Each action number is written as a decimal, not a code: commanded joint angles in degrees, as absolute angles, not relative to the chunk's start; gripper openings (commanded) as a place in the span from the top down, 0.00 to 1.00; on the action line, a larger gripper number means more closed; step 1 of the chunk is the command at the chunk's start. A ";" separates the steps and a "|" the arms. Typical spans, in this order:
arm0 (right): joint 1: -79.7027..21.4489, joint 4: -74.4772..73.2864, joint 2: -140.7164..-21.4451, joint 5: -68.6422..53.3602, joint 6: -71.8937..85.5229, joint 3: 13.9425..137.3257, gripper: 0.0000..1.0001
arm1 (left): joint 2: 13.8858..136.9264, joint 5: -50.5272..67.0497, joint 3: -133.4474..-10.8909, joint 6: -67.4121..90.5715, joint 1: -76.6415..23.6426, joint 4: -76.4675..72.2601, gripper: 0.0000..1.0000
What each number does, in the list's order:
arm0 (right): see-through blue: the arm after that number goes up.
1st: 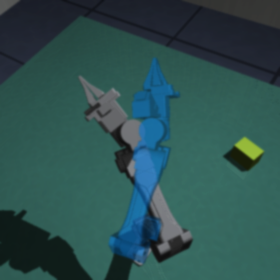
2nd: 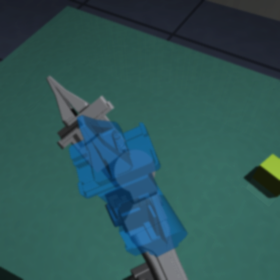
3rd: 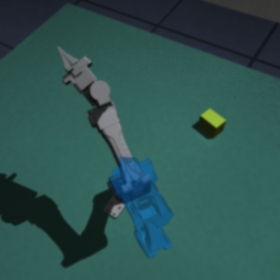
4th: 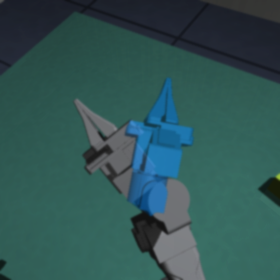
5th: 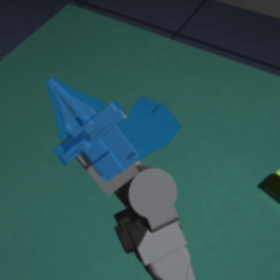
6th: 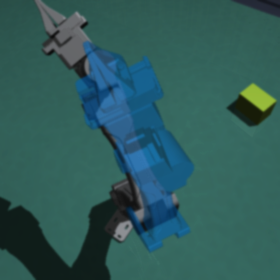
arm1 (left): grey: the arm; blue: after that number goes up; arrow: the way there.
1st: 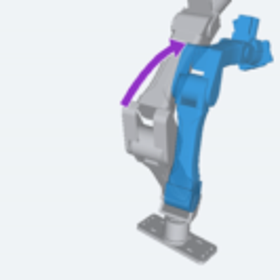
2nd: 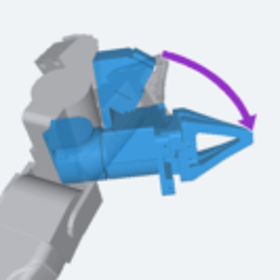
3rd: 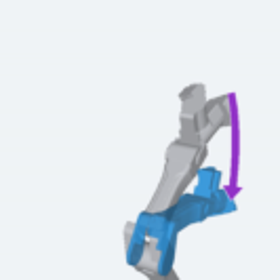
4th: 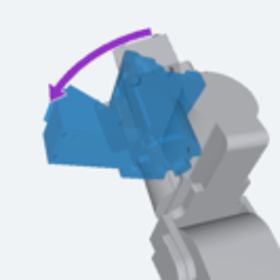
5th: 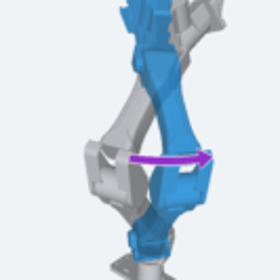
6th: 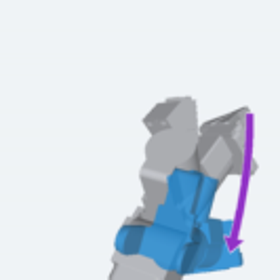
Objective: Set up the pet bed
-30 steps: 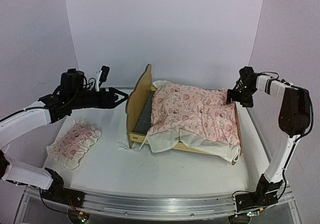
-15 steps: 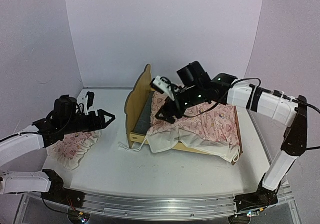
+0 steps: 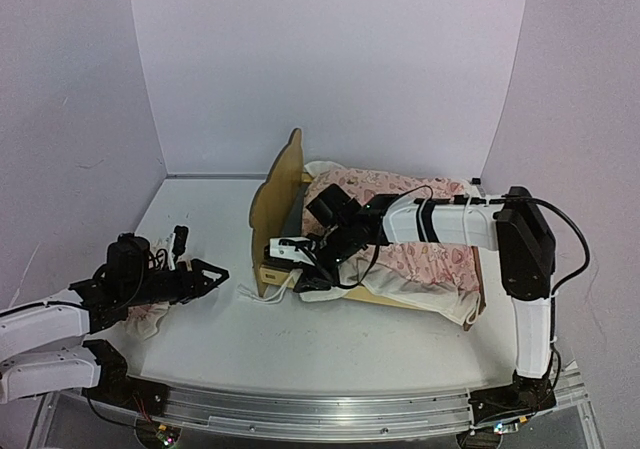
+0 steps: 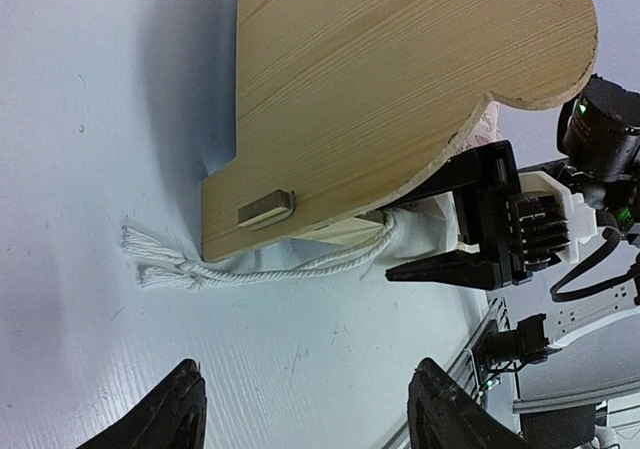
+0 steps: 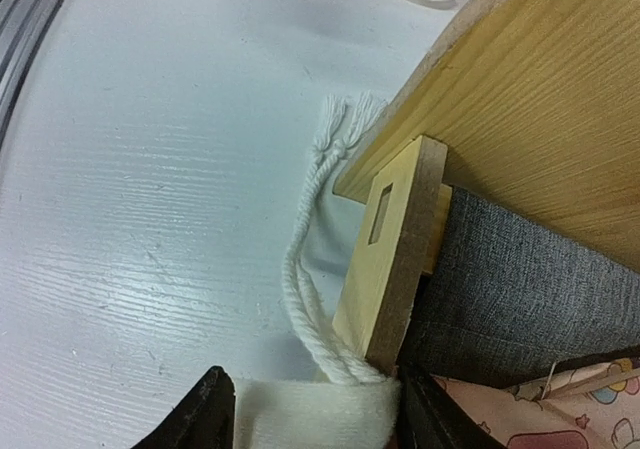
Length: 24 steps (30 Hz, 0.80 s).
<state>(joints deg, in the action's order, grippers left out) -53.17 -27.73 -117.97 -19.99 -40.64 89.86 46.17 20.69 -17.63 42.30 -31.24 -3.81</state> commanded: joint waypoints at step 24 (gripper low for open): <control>-54.53 -21.27 -102.01 -20.00 -34.22 77.71 0.91 | 67.94 15.34 -19.98 25.24 -47.54 -38.53 0.37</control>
<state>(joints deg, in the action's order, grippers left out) -54.22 -22.06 -106.15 -18.37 -35.97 80.55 66.41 13.72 -15.79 28.10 -47.11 -31.33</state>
